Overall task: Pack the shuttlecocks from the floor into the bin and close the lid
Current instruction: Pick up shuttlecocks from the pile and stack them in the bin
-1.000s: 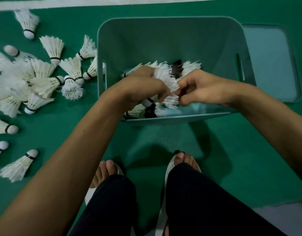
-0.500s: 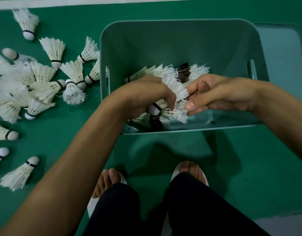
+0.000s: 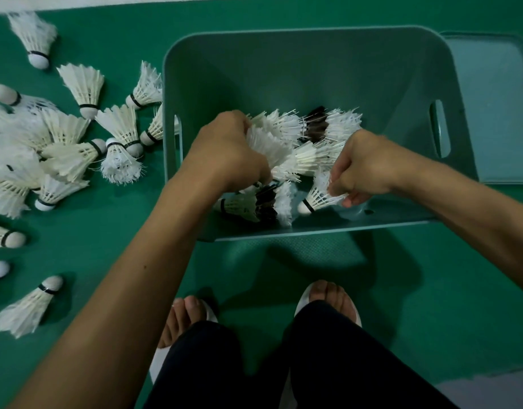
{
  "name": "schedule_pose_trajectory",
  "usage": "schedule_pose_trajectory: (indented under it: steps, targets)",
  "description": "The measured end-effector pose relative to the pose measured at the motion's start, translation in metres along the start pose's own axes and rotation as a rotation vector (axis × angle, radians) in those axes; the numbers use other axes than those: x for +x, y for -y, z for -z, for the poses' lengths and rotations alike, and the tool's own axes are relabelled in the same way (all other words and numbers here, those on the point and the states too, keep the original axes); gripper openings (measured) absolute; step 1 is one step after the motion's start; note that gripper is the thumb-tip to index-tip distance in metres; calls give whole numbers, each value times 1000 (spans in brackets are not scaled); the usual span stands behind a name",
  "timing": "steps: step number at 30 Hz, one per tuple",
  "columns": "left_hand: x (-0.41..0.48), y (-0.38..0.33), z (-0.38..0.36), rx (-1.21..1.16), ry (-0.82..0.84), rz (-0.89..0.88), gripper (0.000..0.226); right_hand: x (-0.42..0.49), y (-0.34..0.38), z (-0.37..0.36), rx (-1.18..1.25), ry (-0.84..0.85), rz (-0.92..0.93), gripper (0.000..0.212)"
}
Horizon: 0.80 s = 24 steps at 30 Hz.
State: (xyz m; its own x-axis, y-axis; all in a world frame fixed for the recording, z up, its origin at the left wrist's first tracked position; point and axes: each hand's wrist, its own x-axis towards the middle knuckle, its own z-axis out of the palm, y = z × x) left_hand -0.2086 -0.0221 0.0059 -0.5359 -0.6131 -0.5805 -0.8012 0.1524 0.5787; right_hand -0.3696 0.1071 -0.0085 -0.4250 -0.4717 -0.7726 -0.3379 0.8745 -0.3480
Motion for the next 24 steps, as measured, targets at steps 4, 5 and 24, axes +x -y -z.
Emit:
schedule_pose_trajectory:
  steps: [4, 5, 24]
  targets:
    - [1, 3, -5, 109, -4, 36, 57, 4, 9, -12, 106, 105, -19, 16]
    - [2, 4, -6, 129, 4, 42, 54, 5, 12, -15, 125, 159, -21, 20]
    - [-19, -30, -27, 243, 0, -242, 56, -41, 6, 23, 157, 31, 378, 27]
